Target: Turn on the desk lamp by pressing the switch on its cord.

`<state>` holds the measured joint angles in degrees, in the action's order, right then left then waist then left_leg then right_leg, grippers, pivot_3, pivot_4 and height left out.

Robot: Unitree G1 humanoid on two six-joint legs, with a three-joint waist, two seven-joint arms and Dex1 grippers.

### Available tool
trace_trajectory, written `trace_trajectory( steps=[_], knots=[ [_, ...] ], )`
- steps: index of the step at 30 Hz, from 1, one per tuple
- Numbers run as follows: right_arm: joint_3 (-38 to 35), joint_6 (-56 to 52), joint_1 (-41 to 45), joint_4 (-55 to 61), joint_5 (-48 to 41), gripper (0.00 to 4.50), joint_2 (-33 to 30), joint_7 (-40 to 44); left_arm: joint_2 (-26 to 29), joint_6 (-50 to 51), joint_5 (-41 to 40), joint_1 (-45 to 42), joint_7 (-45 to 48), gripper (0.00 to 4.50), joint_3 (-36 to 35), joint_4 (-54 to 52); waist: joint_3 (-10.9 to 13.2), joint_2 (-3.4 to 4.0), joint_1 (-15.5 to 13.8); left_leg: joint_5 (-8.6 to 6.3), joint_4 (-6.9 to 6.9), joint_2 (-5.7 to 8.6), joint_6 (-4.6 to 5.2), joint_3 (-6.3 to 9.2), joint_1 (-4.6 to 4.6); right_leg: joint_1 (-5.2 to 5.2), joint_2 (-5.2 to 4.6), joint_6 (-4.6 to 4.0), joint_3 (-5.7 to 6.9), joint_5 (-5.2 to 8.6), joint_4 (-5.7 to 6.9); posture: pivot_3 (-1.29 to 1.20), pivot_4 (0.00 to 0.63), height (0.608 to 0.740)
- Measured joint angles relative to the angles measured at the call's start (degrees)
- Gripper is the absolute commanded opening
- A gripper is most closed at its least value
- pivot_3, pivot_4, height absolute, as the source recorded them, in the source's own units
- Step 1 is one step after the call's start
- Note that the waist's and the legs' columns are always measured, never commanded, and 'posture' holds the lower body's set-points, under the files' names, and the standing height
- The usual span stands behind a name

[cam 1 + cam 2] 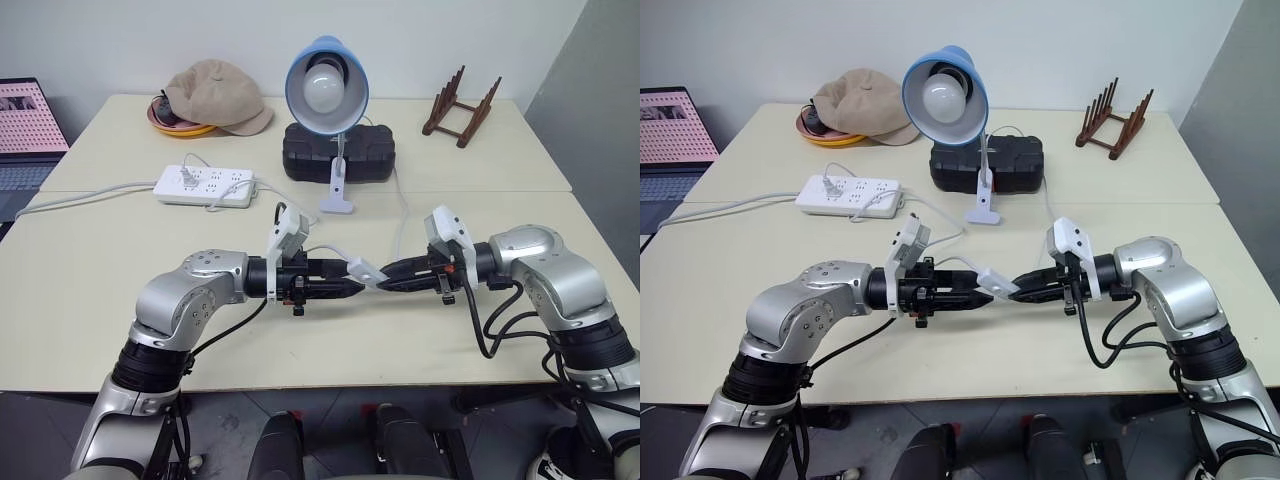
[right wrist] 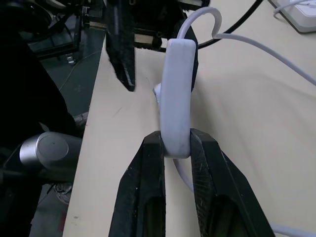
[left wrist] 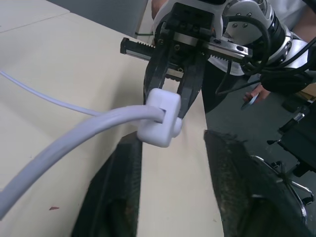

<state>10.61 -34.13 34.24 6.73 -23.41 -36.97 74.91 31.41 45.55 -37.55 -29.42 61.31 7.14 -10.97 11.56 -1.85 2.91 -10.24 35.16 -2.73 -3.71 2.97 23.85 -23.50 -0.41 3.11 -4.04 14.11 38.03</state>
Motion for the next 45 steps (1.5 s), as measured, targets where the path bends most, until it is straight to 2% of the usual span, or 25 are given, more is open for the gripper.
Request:
trace_trajectory(
  steps=[4,14,16,17,22,26,29,30,33,34,36,38,41,42,43,45],
  knots=[
    [0.2,-0.3,0.0,0.3,-0.5,0.37,0.0,0.1,0.0,-0.1,0.1,0.0,0.1,0.53,-0.1,0.0,0.0,0.0,0.0,0.0,0.0,0.0,0.0,0.0,0.0,0.0,0.0,0.0,0.0,0.0,0.0,0.0,0.15,0.74],
    [0.7,-0.3,0.0,0.3,-0.5,0.37,-0.1,0.1,0.0,-0.1,0.1,0.7,0.2,0.53,-0.3,-0.2,0.0,0.0,0.0,0.0,0.0,0.0,0.0,0.0,0.0,0.0,0.0,0.0,0.0,0.0,-0.01,0.0,0.15,0.74],
    [0.8,-0.3,0.0,0.3,-0.5,0.37,-0.1,-0.1,-0.1,-0.7,0.4,0.9,-0.1,1.23,-0.2,-0.2,0.0,0.0,0.0,0.0,0.0,0.0,0.0,0.0,0.0,0.0,0.0,-0.01,0.0,0.01,-0.01,0.0,0.15,0.74],
    [0.8,-0.2,0.0,0.3,-0.5,0.37,-0.1,-0.1,-0.1,-0.8,0.4,1.0,0.1,1.3,-0.2,-0.2,0.0,0.0,0.0,0.0,0.0,0.0,0.0,0.0,0.0,0.0,0.0,-0.01,0.0,0.01,-0.01,0.0,0.15,0.74],
    [0.8,0.0,0.2,0.2,-0.4,0.37,0.2,-0.9,-0.3,-0.7,-0.5,1.4,0.1,2.29,-0.3,-0.2,0.0,0.0,0.0,0.0,0.0,0.0,0.0,0.0,0.0,0.0,0.0,-0.01,0.0,0.0,-0.01,0.0,0.15,0.74],
    [1.4,1.9,1.7,-2.5,0.5,0.37,0.7,-1.2,2.0,-0.8,-0.3,3.1,0.4,2.86,-0.7,-1.0,0.0,0.0,0.2,0.0,0.0,0.0,0.0,-0.01,-0.02,-0.01,0.0,-0.03,-0.01,0.02,-0.02,0.0,0.15,0.74],
    [3.3,6.6,3.9,-8.2,5.3,0.37,1.0,-2.3,5.7,-3.6,2.5,7.8,-0.3,3.6,-1.5,-2.7,0.0,0.01,0.5,0.0,-0.03,-0.02,0.0,-0.03,-0.02,-0.05,0.0,-0.1,-0.03,0.06,-0.02,0.0,0.15,0.74],
    [4.6,8.3,4.9,-10.4,7.6,0.37,1.2,-3.1,6.8,-4.5,3.3,9.3,-0.9,3.71,-2.3,-3.0,0.0,0.01,0.7,0.0,-0.05,-0.03,0.0,-0.05,-0.03,-0.06,0.0,-0.16,-0.03,0.09,-0.02,0.0,0.15,0.74],
    [7.7,12.6,7.1,-18.3,14.5,0.37,2.3,-6.6,8.9,-6.2,4.5,11.1,-3.7,4.33,-7.2,-5.0,0.0,0.01,0.4,0.0,-0.06,-0.03,0.0,-0.05,0.03,-0.12,0.0,-0.3,-0.02,0.17,0.0,0.0,0.15,0.74],
    [9.1,14.6,8.1,-20.8,16.5,0.37,2.9,-6.8,9.2,-6.8,4.9,11.0,-4.7,4.48,-8.6,-6.0,0.0,0.0,0.2,0.0,-0.06,-0.03,0.0,-0.05,0.04,-0.1,0.0,-0.3,-0.02,0.17,-0.03,0.0,0.15,0.74],
    [11.7,17.4,9.3,-24.3,19.6,0.37,3.6,-6.7,10.7,-8.2,6.0,10.7,-5.9,4.48,-9.7,-7.8,0.0,0.0,0.2,0.0,-0.06,-0.01,-0.01,-0.06,0.05,-0.09,-0.02,-0.28,-0.02,0.16,-0.08,0.0,0.15,0.74],
    [13.3,21.8,10.1,-28.1,21.9,1.09,4.0,-6.4,12.1,-9.3,7.2,10.7,-6.7,4.5,-10.7,-9.2,0.0,0.0,0.1,-0.01,-0.08,0.0,-0.01,-0.11,0.03,-0.06,-0.05,-0.16,-0.04,0.09,-0.1,0.0,0.15,0.74],
    [13.7,25.3,11.3,-32.5,24.6,1.68,4.4,-7.5,12.2,-10.1,7.8,10.7,-6.9,4.5,-10.6,-9.3,0.0,-0.01,0.1,0.0,-0.08,0.0,-0.01,-0.09,0.03,-0.05,-0.04,-0.08,-0.01,0.04,-0.09,0.0,0.15,0.74],
    [13.3,26.0,11.3,-33.1,24.5,2.01,4.6,-7.4,12.3,-10.3,8.3,10.7,-6.9,4.5,-10.5,-9.3,0.0,0.0,0.1,0.0,-0.08,0.0,-0.01,-0.09,0.02,-0.06,-0.04,-0.08,-0.02,0.04,-0.08,0.0,0.15,0.74],
    [13.2,26.1,11.3,-33.1,24.4,2.07,4.6,-7.3,12.3,-10.6,8.5,10.7,-6.8,4.5,-10.5,-9.3,0.0,0.0,0.2,0.0,-0.08,-0.01,-0.01,-0.09,0.02,-0.06,-0.03,-0.07,-0.02,0.04,-0.07,0.0,0.15,0.74],
    [12.5,26.1,11.1,-32.7,24.1,2.65,4.5,-6.7,12.3,-11.0,8.8,10.7,-6.6,4.5,-10.1,-9.2,0.0,0.0,0.2,0.0,-0.09,-0.02,-0.01,-0.08,0.02,-0.07,-0.02,-0.05,-0.02,0.03,-0.06,0.0,0.15,0.74]
  ],
)
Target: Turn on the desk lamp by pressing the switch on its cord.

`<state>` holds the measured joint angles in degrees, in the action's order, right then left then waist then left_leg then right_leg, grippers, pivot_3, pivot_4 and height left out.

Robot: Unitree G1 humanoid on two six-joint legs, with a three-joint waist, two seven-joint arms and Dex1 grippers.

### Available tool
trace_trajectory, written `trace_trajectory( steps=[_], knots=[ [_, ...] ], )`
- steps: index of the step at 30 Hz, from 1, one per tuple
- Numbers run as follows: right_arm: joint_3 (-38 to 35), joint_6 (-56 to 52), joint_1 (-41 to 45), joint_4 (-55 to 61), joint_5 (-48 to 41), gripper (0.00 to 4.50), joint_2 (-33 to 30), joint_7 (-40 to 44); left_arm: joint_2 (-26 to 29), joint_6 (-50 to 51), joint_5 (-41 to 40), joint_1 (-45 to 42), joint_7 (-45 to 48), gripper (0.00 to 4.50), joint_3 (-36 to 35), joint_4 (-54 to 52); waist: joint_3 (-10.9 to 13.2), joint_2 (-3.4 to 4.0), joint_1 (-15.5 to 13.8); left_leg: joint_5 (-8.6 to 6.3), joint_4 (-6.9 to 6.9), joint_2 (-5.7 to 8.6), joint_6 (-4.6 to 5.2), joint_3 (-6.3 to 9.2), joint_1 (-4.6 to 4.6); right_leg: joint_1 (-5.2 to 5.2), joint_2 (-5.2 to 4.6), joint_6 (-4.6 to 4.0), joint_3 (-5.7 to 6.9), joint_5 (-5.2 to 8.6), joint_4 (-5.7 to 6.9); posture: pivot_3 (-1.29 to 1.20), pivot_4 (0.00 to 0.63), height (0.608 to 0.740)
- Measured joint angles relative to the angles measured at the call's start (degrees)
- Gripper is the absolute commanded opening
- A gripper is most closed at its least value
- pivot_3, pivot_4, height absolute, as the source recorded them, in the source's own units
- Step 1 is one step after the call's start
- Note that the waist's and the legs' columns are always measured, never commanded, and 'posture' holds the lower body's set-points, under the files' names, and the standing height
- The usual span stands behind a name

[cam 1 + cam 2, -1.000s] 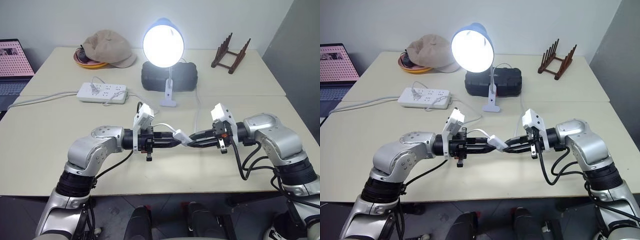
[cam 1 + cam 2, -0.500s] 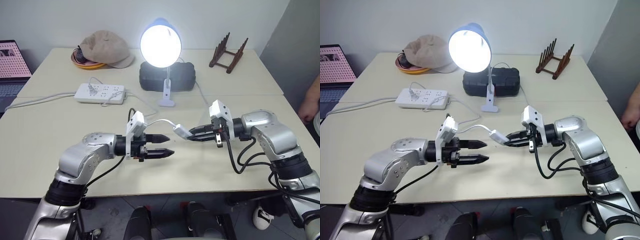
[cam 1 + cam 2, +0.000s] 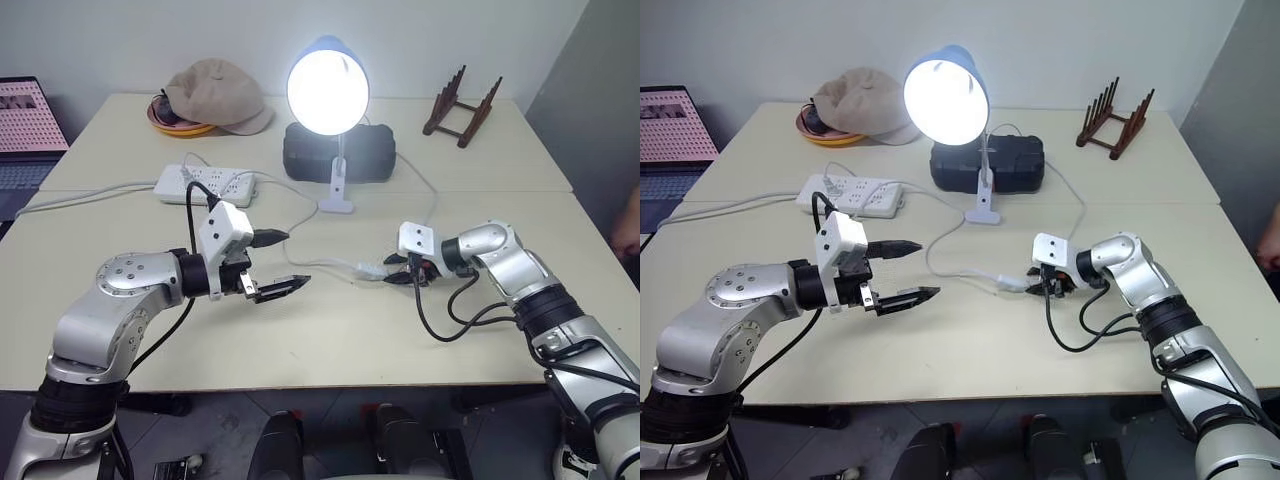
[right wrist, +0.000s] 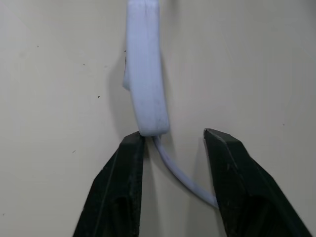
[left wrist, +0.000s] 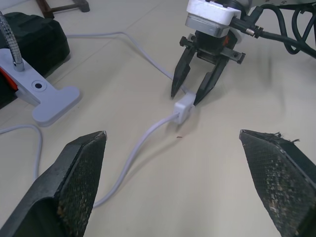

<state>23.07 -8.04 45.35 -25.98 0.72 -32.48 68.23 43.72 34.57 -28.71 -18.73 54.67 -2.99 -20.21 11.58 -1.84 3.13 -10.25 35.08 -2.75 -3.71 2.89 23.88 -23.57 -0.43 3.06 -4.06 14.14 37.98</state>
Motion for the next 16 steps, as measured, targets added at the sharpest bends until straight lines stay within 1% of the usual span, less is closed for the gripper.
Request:
trace_trajectory(
  steps=[1,2,4,7,8,11,13,16],
  knots=[
    [-1.4,-0.3,-0.9,1.5,-0.7,2.92,-0.5,0.2,0.1,-0.1,0.4,-0.2,0.2,4.5,0.4,0.3,0.0,0.0,-0.1,0.0,-0.01,0.0,0.0,0.01,0.0,0.0,0.0,0.02,0.01,-0.01,0.0,0.0,0.15,0.74],
    [-3.0,-1.5,-2.1,4.1,-2.2,3.04,-1.5,0.4,0.3,-0.2,0.8,-0.4,0.6,4.5,0.8,0.8,0.0,0.0,-0.2,0.0,-0.02,0.0,0.0,0.02,0.02,0.0,0.0,0.02,0.02,-0.01,0.0,0.0,0.15,0.74],
    [-5.8,-4.2,-4.4,8.9,-4.5,3.56,-3.5,0.6,1.3,-0.2,1.5,-1.1,1.2,4.5,1.4,2.2,0.0,0.0,-0.4,0.0,-0.03,0.01,0.0,0.03,0.03,0.0,0.0,0.02,0.03,-0.01,0.0,0.0,0.15,0.74],
    [-12.0,-12.2,-10.6,20.8,-10.0,4.32,-8.1,0.7,4.0,-0.9,3.1,-2.9,3.2,4.5,2.1,5.2,0.0,0.0,-0.7,0.0,-0.06,0.0,0.0,0.03,0.02,-0.02,0.0,0.0,0.03,0.02,-0.01,0.0,0.15,0.74],
    [-14.2,-15.2,-12.6,24.5,-12.2,4.48,-9.4,0.5,4.9,-1.6,3.7,-3.2,4.1,4.5,2.3,6.0,0.0,0.0,-0.8,-0.01,-0.08,0.0,0.0,0.02,0.02,-0.03,0.0,-0.02,0.02,0.03,-0.02,0.0,0.15,0.74],
    [-20.8,-22.3,-17.9,33.9,-17.5,4.48,-11.5,-1.5,5.9,-3.7,5.1,-5.0,6.6,4.5,3.4,8.8,0.0,0.0,-0.8,0.0,-0.08,0.0,0.0,0.01,0.0,-0.04,0.0,-0.29,0.01,0.19,-0.01,0.0,0.15,0.74],
    [-24.1,-26.0,-21.6,39.3,-20.1,4.48,-12.3,-3.4,6.1,-4.2,5.6,-6.5,7.6,4.5,3.9,10.2,0.0,0.0,-0.8,0.0,-0.07,-0.01,0.0,0.01,0.0,-0.04,0.0,-0.3,0.01,0.19,0.0,0.0,0.15,0.74],
    [-26.1,-31.4,-25.1,47.1,-23.6,4.48,-11.5,-7.2,6.2,-5.0,6.0,-9.0,8.9,4.5,3.9,12.9,0.0,0.0,-0.5,0.0,-0.05,-0.01,0.0,-0.01,-0.02,-0.04,0.0,-0.29,-0.02,0.19,0.01,0.0,0.15,0.74]
  ],
)
